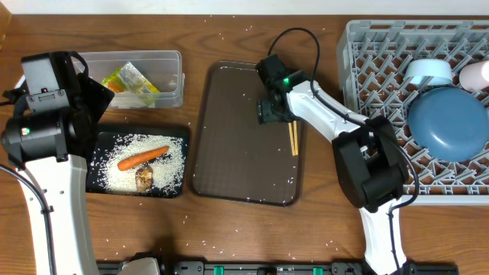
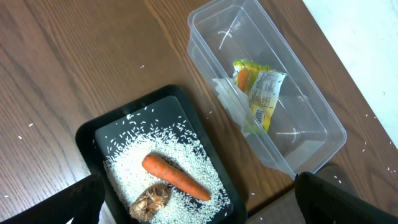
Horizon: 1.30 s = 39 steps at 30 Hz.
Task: Sort waste into correct bins and load items into the dishwasher rack
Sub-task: 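Grasp one wooden chopstick with the right gripper and lift it, then carry the chopstick right and insert it upright into the rack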
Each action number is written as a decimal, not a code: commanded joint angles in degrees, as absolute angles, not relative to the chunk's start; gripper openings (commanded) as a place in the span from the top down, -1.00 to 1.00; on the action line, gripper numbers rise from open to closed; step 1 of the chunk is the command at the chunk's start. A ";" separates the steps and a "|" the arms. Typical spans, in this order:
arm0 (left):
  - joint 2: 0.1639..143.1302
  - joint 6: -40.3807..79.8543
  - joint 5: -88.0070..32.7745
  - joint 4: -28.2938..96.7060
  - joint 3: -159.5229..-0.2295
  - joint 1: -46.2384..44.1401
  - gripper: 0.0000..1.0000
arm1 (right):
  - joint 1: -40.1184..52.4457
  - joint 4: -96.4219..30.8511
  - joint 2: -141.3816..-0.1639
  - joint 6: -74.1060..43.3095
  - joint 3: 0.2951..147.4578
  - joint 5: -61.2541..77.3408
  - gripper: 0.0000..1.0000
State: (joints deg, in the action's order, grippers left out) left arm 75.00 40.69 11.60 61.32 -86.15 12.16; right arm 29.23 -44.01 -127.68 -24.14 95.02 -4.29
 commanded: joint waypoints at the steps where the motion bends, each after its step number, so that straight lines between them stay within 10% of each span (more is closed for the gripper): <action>1: 74.91 40.80 12.51 61.47 -86.59 12.21 -0.96 | 29.71 -44.14 -128.31 -26.33 91.46 -2.90 -0.42; 23: 74.91 40.82 12.51 61.47 -86.59 12.21 -0.96 | 35.66 -45.54 -128.31 -29.61 89.14 -2.70 0.97; 39: 74.91 40.82 12.51 61.47 -86.59 12.21 -0.96 | 32.25 -47.18 -121.71 -26.11 92.53 -0.64 0.98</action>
State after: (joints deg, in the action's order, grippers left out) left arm 75.00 40.69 11.60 61.34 -86.15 12.16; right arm 34.06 -46.96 -124.90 -28.34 91.98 -1.76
